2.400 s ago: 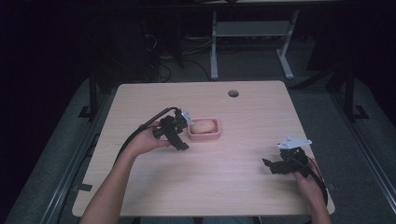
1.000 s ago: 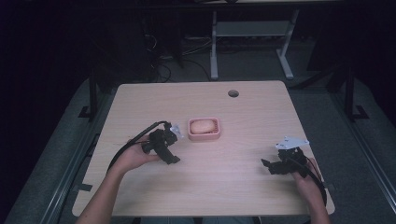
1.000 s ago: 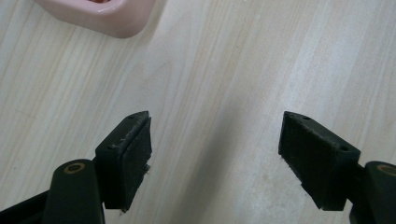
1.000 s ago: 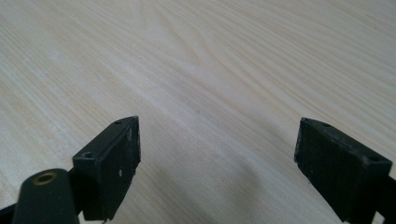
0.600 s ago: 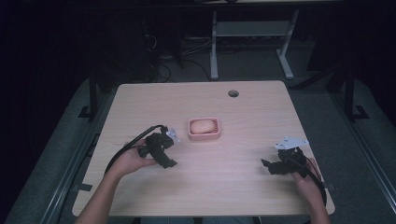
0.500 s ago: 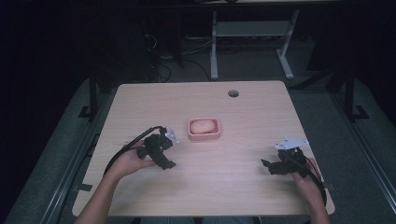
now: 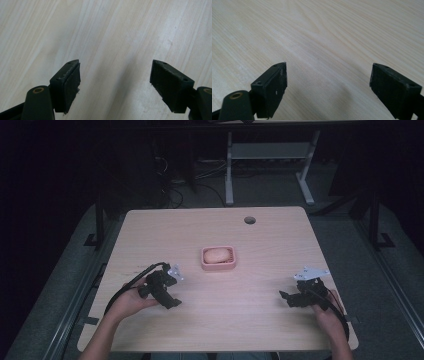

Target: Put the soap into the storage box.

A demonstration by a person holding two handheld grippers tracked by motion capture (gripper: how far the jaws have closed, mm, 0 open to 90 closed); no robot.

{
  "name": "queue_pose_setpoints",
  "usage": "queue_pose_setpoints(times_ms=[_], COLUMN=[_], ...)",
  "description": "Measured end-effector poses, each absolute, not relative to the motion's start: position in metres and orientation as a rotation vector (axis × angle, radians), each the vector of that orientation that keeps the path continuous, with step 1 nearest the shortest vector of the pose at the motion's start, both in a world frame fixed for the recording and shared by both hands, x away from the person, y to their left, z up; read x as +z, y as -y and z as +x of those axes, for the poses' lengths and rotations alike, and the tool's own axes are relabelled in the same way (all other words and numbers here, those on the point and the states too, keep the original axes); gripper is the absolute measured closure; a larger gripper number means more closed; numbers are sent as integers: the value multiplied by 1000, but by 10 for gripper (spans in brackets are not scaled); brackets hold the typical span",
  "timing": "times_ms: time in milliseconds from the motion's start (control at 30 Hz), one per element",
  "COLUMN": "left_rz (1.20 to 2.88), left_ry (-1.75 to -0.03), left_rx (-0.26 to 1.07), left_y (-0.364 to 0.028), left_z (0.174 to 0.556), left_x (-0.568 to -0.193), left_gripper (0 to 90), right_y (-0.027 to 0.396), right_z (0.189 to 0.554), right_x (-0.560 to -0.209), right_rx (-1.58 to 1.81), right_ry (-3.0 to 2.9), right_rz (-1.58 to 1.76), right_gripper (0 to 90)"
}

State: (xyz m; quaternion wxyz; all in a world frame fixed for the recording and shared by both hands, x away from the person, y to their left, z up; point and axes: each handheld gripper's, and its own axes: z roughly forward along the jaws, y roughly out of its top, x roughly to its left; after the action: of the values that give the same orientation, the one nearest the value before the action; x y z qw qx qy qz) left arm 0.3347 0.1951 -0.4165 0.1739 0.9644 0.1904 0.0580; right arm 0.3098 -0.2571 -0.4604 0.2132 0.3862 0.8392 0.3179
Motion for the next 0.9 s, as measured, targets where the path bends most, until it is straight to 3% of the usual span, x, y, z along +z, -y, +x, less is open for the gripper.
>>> queue_pose_setpoints(times_ms=[900], left_rz=[2699], left_ry=[-609], left_rx=[176], left_y=[-222], left_z=[313], left_x=[-430], left_gripper=[237], right_y=[255], right_z=[309], right_x=[-461], right_rx=[870], right_ry=[-2336], right_rz=[1076], right_gripper=[139])
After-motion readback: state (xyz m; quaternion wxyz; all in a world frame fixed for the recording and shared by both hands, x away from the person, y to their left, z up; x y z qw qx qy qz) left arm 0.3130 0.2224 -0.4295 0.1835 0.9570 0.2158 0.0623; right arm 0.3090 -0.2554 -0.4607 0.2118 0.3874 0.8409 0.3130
